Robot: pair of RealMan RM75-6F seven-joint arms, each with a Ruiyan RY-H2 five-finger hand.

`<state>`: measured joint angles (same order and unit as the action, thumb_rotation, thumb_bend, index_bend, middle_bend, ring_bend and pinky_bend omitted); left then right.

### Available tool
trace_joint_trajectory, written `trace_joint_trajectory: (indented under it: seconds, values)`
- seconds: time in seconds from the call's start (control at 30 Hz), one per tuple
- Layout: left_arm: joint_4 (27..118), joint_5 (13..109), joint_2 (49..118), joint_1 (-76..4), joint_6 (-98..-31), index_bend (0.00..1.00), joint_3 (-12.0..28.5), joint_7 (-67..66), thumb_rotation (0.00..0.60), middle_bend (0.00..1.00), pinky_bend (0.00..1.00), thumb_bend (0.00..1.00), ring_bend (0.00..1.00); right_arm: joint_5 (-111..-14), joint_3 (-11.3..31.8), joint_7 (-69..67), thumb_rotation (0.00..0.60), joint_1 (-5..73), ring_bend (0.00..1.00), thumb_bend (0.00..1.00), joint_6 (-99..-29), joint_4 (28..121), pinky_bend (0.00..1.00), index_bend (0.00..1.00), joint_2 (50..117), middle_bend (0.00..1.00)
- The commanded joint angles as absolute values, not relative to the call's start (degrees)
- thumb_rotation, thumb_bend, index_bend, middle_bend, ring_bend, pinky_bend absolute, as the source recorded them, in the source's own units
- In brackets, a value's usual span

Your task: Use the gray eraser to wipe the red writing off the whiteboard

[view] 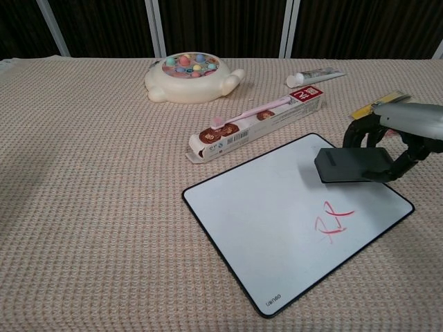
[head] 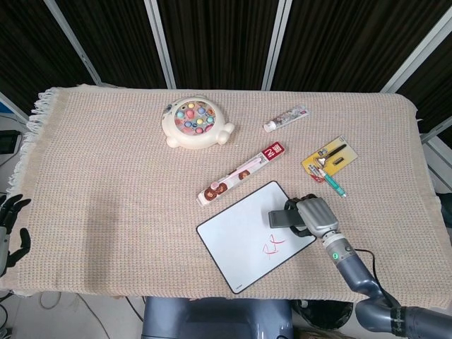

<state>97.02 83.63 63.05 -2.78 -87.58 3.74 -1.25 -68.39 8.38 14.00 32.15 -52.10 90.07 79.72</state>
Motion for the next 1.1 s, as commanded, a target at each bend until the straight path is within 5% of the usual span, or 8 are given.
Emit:
trace_joint_trajectory:
  seconds: [0.03, 0.43, 1.1]
  values:
    - [96.97, 83.55, 62.94, -2.8, -87.49, 0.16, 3.78, -1.03, 0.6, 0.09, 0.0, 0.64, 0.02, -67.97, 8.01, 15.92, 0.6, 33.12, 0.42, 0.41, -51.87, 90.34, 0.27, 0.41, 81.41, 0.44]
    - [96.88, 83.32, 62.74, -2.95, -87.14, 0.16, 3.87, -0.78, 0.6, 0.09, 0.0, 0.64, 0.02, -66.72, 6.29, 20.78, 0.6, 34.21, 0.42, 0.41, -52.52, 90.21, 0.27, 0.41, 85.55, 0.44]
    - [96.95, 83.58, 62.88, -2.87, -87.37, 0.16, 3.74, -1.11, 0.6, 0.09, 0.0, 0.64, 0.02, -75.35, -1.94, 22.33, 0.6, 31.0, 0.42, 0.41, -55.66, 98.33, 0.27, 0.41, 82.35, 0.44]
